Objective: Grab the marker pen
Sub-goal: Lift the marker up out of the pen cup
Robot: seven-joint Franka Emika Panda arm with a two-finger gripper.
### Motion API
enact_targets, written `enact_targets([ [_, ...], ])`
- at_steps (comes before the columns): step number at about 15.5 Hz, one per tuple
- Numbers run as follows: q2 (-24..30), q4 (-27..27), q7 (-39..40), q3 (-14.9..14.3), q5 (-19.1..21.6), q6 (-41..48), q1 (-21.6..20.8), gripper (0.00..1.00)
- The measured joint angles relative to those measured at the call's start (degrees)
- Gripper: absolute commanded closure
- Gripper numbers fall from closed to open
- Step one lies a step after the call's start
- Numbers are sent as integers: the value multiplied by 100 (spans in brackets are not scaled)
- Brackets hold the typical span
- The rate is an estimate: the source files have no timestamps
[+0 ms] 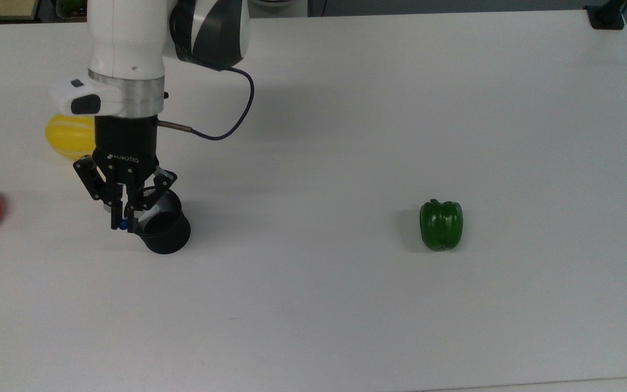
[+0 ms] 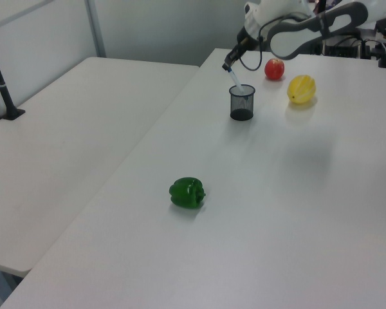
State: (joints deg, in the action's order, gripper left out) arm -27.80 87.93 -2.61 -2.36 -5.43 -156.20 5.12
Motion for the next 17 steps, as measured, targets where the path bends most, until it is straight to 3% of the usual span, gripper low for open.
enact_targets([
  [5,586,-7,-28,0,5,0,1,93],
  [10,740,8,-126,32,6,210,-20,93],
  [17,1071,-2,-152,322,6,2246,-432,93],
])
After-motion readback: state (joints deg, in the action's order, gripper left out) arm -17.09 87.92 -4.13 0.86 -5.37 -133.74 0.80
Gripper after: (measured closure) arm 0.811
